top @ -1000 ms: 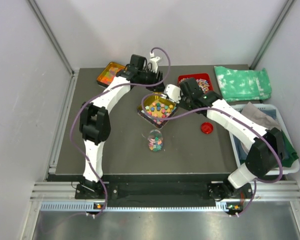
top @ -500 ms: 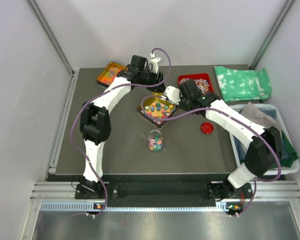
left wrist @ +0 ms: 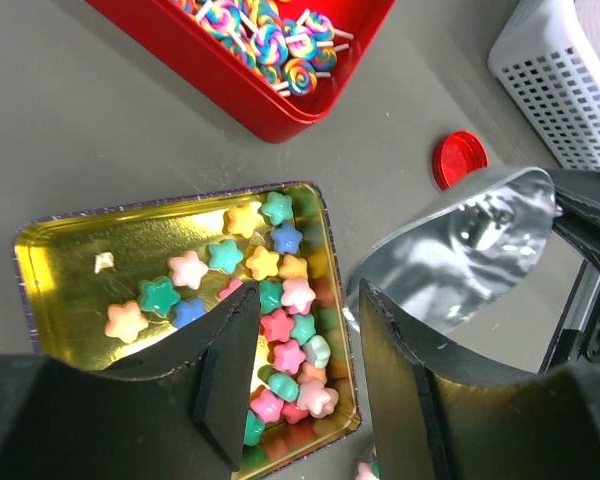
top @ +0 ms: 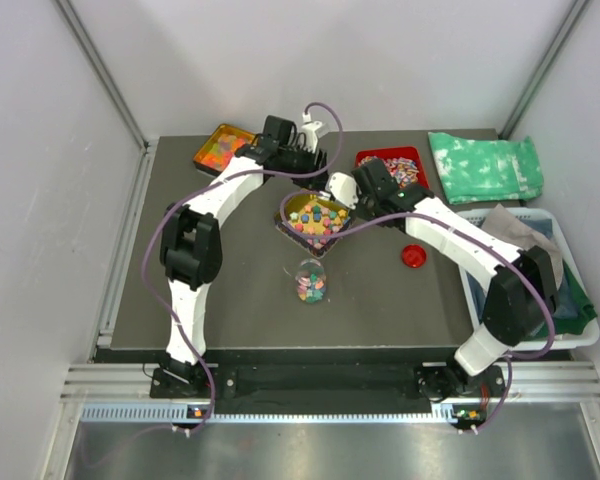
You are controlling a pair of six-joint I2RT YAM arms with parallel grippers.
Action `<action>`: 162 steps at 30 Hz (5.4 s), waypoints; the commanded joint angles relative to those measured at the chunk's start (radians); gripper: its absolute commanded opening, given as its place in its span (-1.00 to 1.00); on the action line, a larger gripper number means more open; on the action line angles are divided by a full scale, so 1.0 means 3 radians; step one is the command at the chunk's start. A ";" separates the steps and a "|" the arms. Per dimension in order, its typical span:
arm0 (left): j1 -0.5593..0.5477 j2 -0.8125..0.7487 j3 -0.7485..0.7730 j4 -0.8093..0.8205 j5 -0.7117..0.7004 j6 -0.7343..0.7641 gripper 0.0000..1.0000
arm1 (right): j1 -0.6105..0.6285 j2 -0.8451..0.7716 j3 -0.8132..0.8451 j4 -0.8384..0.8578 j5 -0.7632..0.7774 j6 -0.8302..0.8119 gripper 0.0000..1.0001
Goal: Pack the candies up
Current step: Adjust the spatula, then scoop the fake candies from the storage box.
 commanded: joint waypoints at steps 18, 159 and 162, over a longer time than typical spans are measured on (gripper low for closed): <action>-0.0143 -0.0029 -0.0012 0.0005 -0.0197 0.0150 -0.05 | 0.0158 -0.0355 0.0583 0.0046 -0.0319 0.0059 -1.00; -0.0261 -0.0244 0.0162 0.0199 -0.1823 0.1536 -1.00 | 0.0481 0.1057 0.0675 -0.0015 0.1082 -0.2426 -1.00; -0.0261 -0.0249 0.0152 0.0204 -0.1823 0.1526 -1.00 | 0.0471 0.0944 0.0512 0.0052 0.0929 -0.2554 -1.00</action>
